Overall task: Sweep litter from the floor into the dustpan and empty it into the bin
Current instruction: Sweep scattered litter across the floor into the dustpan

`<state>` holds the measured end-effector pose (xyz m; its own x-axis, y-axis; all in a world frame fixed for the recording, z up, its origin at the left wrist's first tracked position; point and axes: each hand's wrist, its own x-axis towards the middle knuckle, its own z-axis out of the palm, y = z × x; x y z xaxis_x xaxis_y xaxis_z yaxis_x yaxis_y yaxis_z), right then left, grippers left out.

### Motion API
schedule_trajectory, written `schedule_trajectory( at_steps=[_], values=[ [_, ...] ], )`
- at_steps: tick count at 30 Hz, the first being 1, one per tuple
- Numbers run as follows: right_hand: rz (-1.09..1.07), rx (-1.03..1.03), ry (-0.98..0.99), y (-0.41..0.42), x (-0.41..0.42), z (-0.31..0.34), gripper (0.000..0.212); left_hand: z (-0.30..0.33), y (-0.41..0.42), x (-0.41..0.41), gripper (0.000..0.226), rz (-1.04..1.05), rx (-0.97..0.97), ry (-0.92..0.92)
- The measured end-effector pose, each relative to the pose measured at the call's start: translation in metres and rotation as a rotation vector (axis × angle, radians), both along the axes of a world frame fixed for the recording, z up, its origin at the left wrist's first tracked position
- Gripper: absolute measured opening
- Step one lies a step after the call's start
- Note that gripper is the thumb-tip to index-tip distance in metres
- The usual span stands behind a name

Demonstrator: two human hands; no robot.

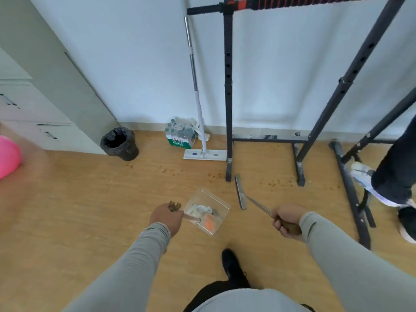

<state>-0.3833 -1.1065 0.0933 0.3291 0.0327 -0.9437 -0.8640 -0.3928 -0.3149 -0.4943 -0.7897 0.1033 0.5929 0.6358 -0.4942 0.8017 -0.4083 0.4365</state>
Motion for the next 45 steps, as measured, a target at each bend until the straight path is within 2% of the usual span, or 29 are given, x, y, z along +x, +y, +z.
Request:
schedule_trajectory(
  at_steps=[6, 12, 14, 16, 21, 26, 37, 45],
  values=[
    [-0.197, 0.055, -0.003, -0.055, -0.077, 0.003, 0.010, 0.002, -0.030, -0.017, 0.012, -0.236, 0.100, 0.068],
    [-0.449, 0.077, 0.000, -0.084, -0.172, 0.000, 0.019, -0.012, -0.051, -0.028, 0.023, -0.519, 0.119, 0.118],
    [-0.583, 0.100, -0.010, -0.085, -0.214, -0.001, 0.020, -0.013, -0.060, -0.030, 0.025, -0.657, 0.115, 0.124],
    [-0.657, 0.124, -0.002, -0.079, -0.242, 0.000, 0.017, -0.018, -0.062, -0.030, 0.030, -0.716, 0.104, 0.144],
    [-1.001, 0.146, -0.044, -0.040, -0.340, 0.008, 0.007, -0.021, -0.075, -0.047, 0.048, -0.939, 0.016, 0.137],
    [-1.199, 0.054, -0.060, -0.020, -0.415, 0.021, 0.009, -0.017, -0.099, -0.074, 0.055, -1.112, -0.064, 0.127],
    [-1.487, -0.007, -0.099, -0.024, -0.538, 0.048, 0.005, 0.001, -0.169, -0.154, 0.031, -1.306, -0.142, 0.058],
    [-1.582, -0.014, -0.094, -0.050, -0.616, 0.046, 0.006, 0.002, -0.225, -0.215, 0.025, -1.382, -0.130, 0.029]
  ],
)
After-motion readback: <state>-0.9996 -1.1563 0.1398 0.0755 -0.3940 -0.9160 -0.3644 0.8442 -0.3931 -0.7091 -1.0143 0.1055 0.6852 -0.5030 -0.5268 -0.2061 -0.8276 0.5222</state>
